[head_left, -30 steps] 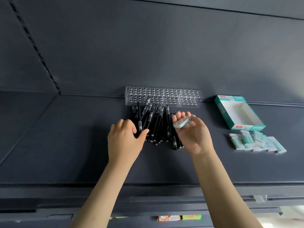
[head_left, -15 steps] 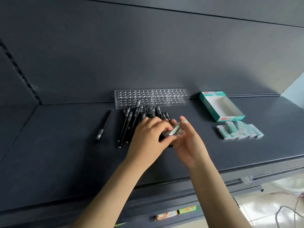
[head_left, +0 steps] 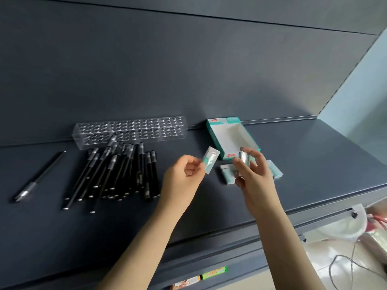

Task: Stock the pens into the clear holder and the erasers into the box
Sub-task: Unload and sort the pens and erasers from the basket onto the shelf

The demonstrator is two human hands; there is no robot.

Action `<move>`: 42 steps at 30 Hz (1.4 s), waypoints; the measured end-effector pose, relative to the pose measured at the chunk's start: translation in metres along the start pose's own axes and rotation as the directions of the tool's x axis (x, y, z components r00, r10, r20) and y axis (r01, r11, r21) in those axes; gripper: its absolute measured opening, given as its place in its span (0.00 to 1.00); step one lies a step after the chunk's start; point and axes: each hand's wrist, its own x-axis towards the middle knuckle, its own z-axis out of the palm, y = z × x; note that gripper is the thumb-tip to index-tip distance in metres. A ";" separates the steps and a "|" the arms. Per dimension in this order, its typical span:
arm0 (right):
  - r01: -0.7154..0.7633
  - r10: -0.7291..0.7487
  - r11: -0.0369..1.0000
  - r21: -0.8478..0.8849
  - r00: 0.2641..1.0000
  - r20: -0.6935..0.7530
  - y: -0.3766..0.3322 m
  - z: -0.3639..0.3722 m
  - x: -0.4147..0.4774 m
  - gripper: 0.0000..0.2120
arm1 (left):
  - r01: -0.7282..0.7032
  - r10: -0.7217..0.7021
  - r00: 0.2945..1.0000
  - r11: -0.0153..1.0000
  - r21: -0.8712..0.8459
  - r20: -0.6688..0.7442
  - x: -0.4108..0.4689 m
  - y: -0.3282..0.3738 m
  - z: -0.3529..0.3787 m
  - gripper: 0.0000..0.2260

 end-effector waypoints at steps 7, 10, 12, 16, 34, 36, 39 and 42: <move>0.041 -0.026 0.975 -0.217 0.997 0.068 -0.026 -0.090 0.051 0.14 | 0.156 -0.159 0.986 0.986 -0.056 -0.045 -0.006 0.011 0.084 0.01; 0.108 -0.075 0.923 -0.370 0.992 0.101 -0.023 -0.112 0.072 0.08 | 0.129 -0.111 0.983 0.984 0.123 -0.144 -0.007 0.005 0.105 0.02; 0.140 -0.106 0.870 -0.472 0.990 0.098 -0.018 -0.118 0.084 0.06 | 0.093 -0.046 0.979 0.968 0.232 -0.198 -0.010 0.003 0.112 0.02; 0.181 -0.111 0.767 -0.615 0.982 0.152 -0.008 -0.118 0.098 0.04 | 0.004 0.115 0.957 0.911 0.413 -0.265 -0.012 -0.002 0.121 0.03; 0.643 -0.129 0.437 -0.629 0.737 0.663 -0.038 -0.034 0.067 0.12 | -0.077 0.438 0.878 0.524 0.848 -0.191 -0.025 0.014 0.019 0.06; 0.729 -0.156 0.408 -0.550 0.649 0.744 -0.042 0.005 0.046 0.13 | -0.005 0.465 0.853 0.460 0.888 -0.237 -0.038 0.020 -0.025 0.07; 0.810 -0.190 0.388 -0.440 0.538 0.821 -0.048 0.069 0.000 0.15 | 0.103 0.479 0.825 0.396 0.912 -0.301 -0.069 0.028 -0.101 0.09; 0.853 -0.212 0.391 -0.346 0.450 0.868 -0.047 0.133 -0.062 0.18 | 0.191 0.473 0.809 0.353 0.916 -0.350 -0.113 0.033 -0.182 0.12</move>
